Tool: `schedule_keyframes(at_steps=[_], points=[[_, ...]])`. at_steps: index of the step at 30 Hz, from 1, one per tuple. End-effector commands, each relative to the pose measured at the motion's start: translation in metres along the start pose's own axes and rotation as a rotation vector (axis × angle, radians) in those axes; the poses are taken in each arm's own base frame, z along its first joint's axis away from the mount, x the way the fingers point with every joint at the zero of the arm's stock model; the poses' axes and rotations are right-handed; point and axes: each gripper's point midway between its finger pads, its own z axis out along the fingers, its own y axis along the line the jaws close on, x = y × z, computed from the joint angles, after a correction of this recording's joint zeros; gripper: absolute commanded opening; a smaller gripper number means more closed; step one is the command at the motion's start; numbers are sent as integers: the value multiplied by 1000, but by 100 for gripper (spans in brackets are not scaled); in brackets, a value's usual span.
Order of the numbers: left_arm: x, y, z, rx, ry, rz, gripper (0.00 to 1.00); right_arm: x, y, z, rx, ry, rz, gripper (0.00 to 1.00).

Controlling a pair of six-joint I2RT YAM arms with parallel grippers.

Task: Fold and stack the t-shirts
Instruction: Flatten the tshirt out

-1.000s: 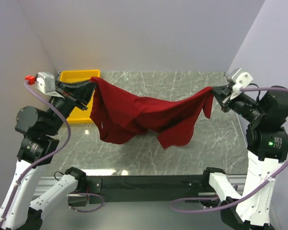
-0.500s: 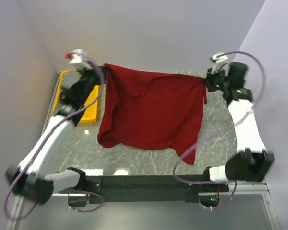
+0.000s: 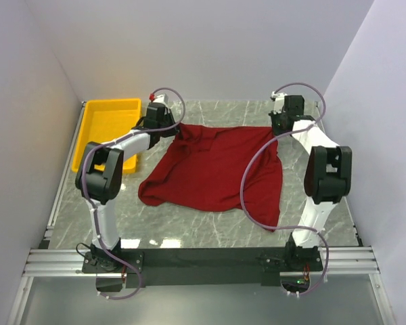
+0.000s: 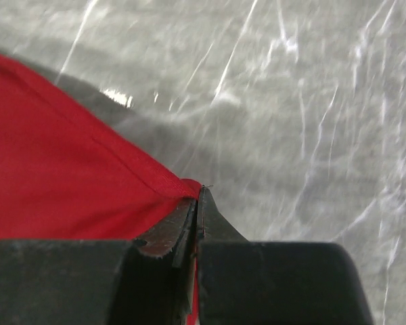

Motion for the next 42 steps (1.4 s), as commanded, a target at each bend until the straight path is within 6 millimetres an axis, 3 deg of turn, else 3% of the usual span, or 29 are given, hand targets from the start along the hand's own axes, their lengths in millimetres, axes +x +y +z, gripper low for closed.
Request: schedule_keyframes(at_steps=[1,2,3,7,8,9,10,11,12,13,14,16,17,19,20,21,22,23,24,25,26,28,29,30,31,32,33,36,42], points=[[-46,-18,11,21,-103,-2,1,-55,-14,9,132,-129,-12,0],[-47,-16,15,13,-104,-3,1,-50,-18,19,156,-108,-4,0],[-46,-14,19,-2,-100,-3,1,-61,-21,21,168,-125,-6,1],[-56,-5,41,-61,-123,-3,1,-72,-34,39,243,-125,4,7],[-59,-4,45,-72,-128,-6,1,-70,-37,46,255,-115,6,13],[-55,2,54,-89,-118,-4,9,-82,-43,44,282,-137,13,20],[-66,-4,55,-90,-128,-3,16,-83,-46,44,294,-132,18,37],[-70,-4,57,-94,-133,-4,26,-86,-46,45,298,-134,20,43],[-75,-6,57,-92,-140,0,40,-96,-48,39,297,-155,22,48],[-89,-12,53,-82,-166,1,45,-97,-47,35,291,-154,24,55],[-96,-17,49,-73,-178,8,50,-110,-48,17,291,-189,14,60],[-118,-31,27,-41,-219,31,57,-101,-35,5,221,-177,-29,68],[-124,-37,17,-25,-231,39,57,-110,-27,-20,171,-205,-105,70],[-137,-51,-18,12,-256,55,63,-72,5,-34,-41,-121,-224,71],[-136,-57,-31,40,-246,65,68,-72,11,-65,-82,-152,-259,72],[-134,-61,-59,59,-250,66,69,-37,23,-66,-139,-89,-273,72],[-131,-61,-74,62,-255,65,70,-20,30,-76,-175,-67,-317,73],[-125,-64,-88,90,-247,65,73,-13,22,-99,-154,-81,-324,74],[-112,-60,-115,93,-238,54,74,26,29,-102,-195,1,-318,74],[-105,-58,-129,93,-234,49,74,43,27,-111,-221,19,-346,74],[-94,-54,-142,94,-219,45,74,50,40,-132,-291,-14,-370,74],[-58,-42,-176,97,-167,18,75,110,63,-155,-455,97,-462,74],[-44,-38,-186,100,-148,4,74,125,75,-174,-519,97,-526,74],[-16,-27,-203,95,-106,-32,75,157,89,-184,-608,141,-552,74],[-1,-20,-210,89,-88,-52,74,178,96,-194,-661,164,-608,74],[11,-14,-216,83,-73,-72,75,183,98,-202,-642,132,-656,74],[32,-3,-226,68,-57,-117,75,203,102,-201,-645,156,-681,73],[72,18,-238,31,-24,-212,77,223,116,-199,-637,177,-771,73],[114,45,-233,-57,30,-391,81,245,116,-182,-564,293,-781,67]])
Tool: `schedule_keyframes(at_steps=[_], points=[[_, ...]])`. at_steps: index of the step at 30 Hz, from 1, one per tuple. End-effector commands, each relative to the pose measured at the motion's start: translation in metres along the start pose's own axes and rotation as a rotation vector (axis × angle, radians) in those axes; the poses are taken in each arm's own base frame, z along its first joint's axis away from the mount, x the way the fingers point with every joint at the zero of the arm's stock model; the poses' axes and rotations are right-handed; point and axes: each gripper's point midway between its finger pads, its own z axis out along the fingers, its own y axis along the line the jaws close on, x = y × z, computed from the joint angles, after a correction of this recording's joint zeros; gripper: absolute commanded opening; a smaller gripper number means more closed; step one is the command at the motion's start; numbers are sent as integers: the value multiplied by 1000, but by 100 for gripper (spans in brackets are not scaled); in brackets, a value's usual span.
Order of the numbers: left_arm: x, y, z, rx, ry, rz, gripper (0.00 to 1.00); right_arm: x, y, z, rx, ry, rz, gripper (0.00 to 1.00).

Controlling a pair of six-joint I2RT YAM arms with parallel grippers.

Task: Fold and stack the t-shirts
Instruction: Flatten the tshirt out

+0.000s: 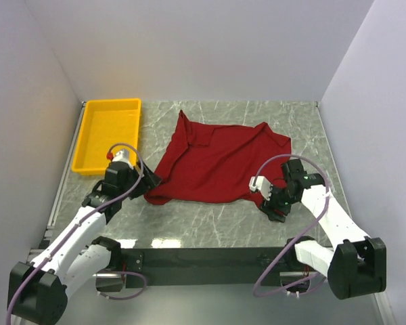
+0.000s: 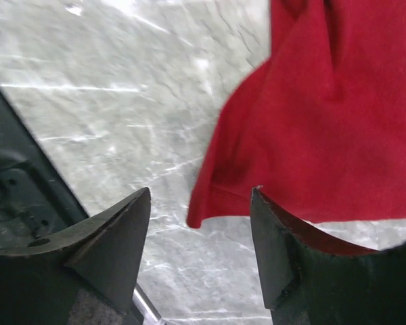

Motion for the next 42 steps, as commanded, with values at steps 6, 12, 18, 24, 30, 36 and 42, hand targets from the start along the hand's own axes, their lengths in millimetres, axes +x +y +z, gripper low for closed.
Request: schedule_keyframes(at_steps=[6,12,18,24,30,36,42], points=[[31,29,20,-155,108,-222,81,24,-15,14,113,116,5,65],[38,56,21,-274,101,-213,78,28,-13,21,120,117,17,58],[27,78,16,-386,41,-153,76,32,-10,28,98,121,27,50],[27,80,35,-397,66,-109,66,33,-11,31,92,127,24,39],[28,77,51,-378,87,-85,22,35,-9,32,79,136,4,19],[18,69,34,-362,74,-35,0,38,-7,20,80,158,-51,1],[3,56,-2,-361,53,-33,0,53,-9,-12,154,200,-125,0]])
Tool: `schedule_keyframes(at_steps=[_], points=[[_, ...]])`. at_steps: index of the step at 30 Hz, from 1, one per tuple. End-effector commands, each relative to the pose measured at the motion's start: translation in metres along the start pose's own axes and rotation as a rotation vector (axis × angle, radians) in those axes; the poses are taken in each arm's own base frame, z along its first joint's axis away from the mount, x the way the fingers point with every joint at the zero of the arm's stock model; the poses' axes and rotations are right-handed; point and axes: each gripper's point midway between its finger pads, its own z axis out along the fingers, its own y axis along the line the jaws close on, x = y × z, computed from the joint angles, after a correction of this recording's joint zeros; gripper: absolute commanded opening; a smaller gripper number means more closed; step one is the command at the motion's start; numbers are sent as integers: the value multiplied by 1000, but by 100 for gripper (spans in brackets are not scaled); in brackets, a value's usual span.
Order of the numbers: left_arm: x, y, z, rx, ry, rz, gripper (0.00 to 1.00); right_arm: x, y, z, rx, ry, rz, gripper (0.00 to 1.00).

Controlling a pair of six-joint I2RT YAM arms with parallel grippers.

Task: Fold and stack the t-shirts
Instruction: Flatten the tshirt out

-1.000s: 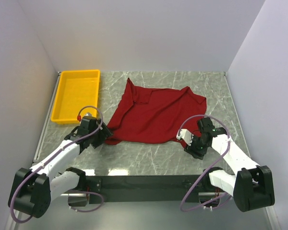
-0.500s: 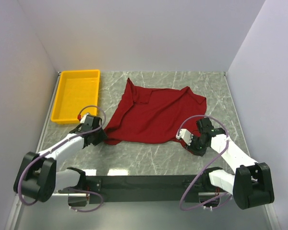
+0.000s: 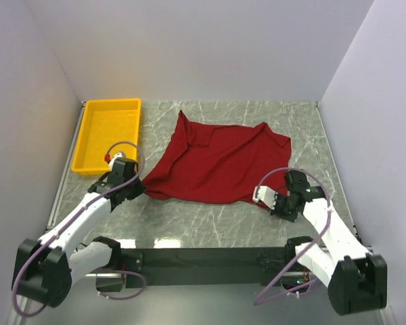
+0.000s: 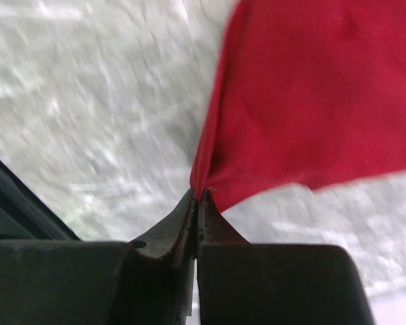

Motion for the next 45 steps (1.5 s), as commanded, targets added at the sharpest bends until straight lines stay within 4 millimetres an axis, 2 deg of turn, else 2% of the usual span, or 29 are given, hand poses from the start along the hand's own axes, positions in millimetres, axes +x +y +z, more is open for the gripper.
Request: schedule_keyframes(at_steps=[1,5,10,14,16,21,26,30,31,32,33,34,35,36,37,38,39,41,42,43,44,45], points=[[-13,0,-28,-15,-22,11,0,16,-5,-24,47,50,-57,0],[-15,2,-41,-23,-14,3,0,50,-15,-44,113,115,-1,0],[-22,3,-48,-59,10,-4,0,85,-25,-45,168,222,45,0],[-33,6,-55,-70,22,-11,0,84,-43,-47,233,205,70,0],[-40,-2,-63,-48,30,-1,0,86,-50,-54,255,203,93,0],[-11,-22,-80,77,196,-6,1,83,-41,-53,196,175,64,0],[15,-14,-92,100,277,-21,1,81,-31,-53,152,147,70,0],[24,-6,-85,73,309,-18,1,76,-36,-54,167,111,86,0],[26,-7,-82,77,319,-16,5,76,-36,-53,166,108,91,4],[30,-6,-80,76,343,-10,12,76,-33,-50,155,107,89,14],[31,-4,-77,53,358,-4,28,77,-32,-48,152,109,87,29],[30,0,-78,28,356,2,34,77,-33,-48,158,107,88,53],[18,-5,-84,35,320,17,41,74,-36,-50,170,95,89,59],[7,-8,-91,37,274,25,53,71,-39,-53,181,77,92,67],[-6,-7,-96,21,221,33,58,61,-42,-55,185,25,111,72],[-14,-11,-104,26,194,43,63,55,-45,-58,191,-2,121,73],[-34,-25,-119,68,132,63,71,47,-55,-69,221,-30,119,75],[-53,-38,-132,113,76,105,74,29,-67,-78,224,-118,143,75],[-71,-55,-138,164,19,118,75,22,-71,-78,217,-153,154,75],[-78,-63,-138,195,-3,135,76,19,-78,-75,208,-183,210,75],[-82,-77,-137,263,-12,176,76,6,-92,-79,223,-251,233,75],[-91,-90,-123,300,-34,183,75,0,-102,-80,229,-287,276,73]])
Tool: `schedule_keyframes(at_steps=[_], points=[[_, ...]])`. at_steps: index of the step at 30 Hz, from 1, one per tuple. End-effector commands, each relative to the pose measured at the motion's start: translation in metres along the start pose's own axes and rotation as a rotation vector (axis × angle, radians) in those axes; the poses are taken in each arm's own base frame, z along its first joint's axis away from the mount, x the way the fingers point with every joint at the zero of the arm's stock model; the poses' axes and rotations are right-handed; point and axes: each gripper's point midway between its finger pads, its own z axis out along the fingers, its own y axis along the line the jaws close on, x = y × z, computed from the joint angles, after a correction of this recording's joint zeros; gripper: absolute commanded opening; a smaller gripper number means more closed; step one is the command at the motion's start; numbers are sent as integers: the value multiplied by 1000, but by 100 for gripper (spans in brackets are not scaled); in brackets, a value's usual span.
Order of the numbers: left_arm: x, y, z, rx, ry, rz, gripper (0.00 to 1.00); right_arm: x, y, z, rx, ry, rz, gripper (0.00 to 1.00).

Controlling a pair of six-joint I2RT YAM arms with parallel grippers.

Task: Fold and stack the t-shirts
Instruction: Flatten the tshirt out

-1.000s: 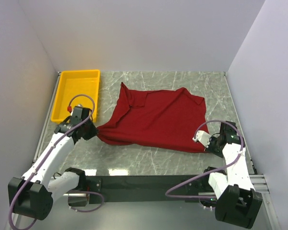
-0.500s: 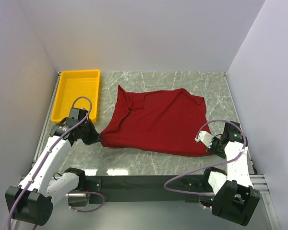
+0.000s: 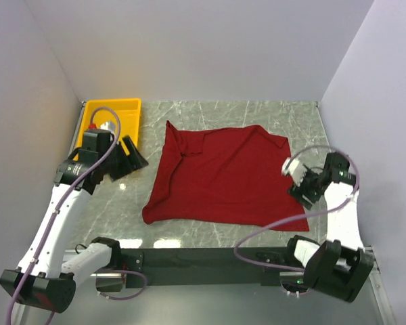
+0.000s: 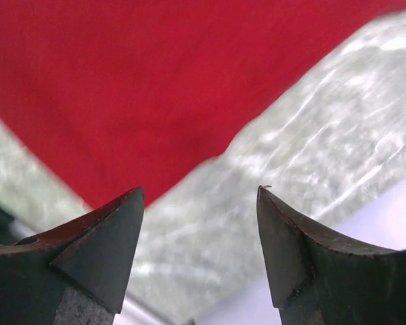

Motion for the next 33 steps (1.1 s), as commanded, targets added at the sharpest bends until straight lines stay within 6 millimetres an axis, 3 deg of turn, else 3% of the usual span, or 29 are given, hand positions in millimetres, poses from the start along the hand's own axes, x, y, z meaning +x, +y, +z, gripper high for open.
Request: schedule_keyframes(at_steps=[1,2,3,4,5,6,7,8,9,10,11,12,13,14,16,17,20,26,29,32,33], points=[[-35,-31,22,132,-90,116,75,-46,-38,12,20,-206,235,73],[-35,-38,32,172,-73,144,74,-60,-56,10,41,-251,278,72],[-44,-43,55,181,-78,147,73,-66,-70,13,56,-269,333,70],[-48,-45,66,184,-78,154,73,-72,-90,26,69,-287,447,70],[-52,-48,74,191,-79,164,73,-88,-106,27,88,-304,452,68],[-58,-48,90,178,-79,162,72,-90,-118,34,105,-282,473,66],[-68,-53,96,192,-111,167,72,-93,-125,54,82,-258,500,65],[-74,-57,101,199,-124,169,72,-111,-137,59,98,-264,476,64],[-75,-56,110,192,-119,163,71,-112,-146,68,127,-225,482,63],[-82,-62,112,208,-142,162,71,-110,-151,91,109,-190,494,63],[-81,-63,115,213,-141,156,71,-124,-169,90,137,-202,481,63],[-82,-63,116,214,-148,152,71,-133,-175,97,132,-200,498,63],[-82,-63,117,215,-154,147,72,-126,-174,118,95,-146,523,62],[-80,-62,119,218,-157,143,72,-138,-192,116,123,-158,515,60],[-79,-60,116,210,-168,132,72,-133,-195,141,98,-95,532,59],[-74,-55,118,204,-161,123,72,-140,-207,140,114,-107,525,57],[-65,-48,116,196,-158,100,72,-138,-216,154,124,-78,532,55],[-52,-41,110,204,-156,55,72,-135,-223,174,119,-33,537,51],[-53,-41,106,208,-170,49,72,-133,-225,179,111,-20,541,40],[-53,-41,103,206,-175,45,72,-132,-223,182,93,-4,536,16],[-53,-41,103,208,-173,49,72,-132,-223,182,92,-4,533,13]])
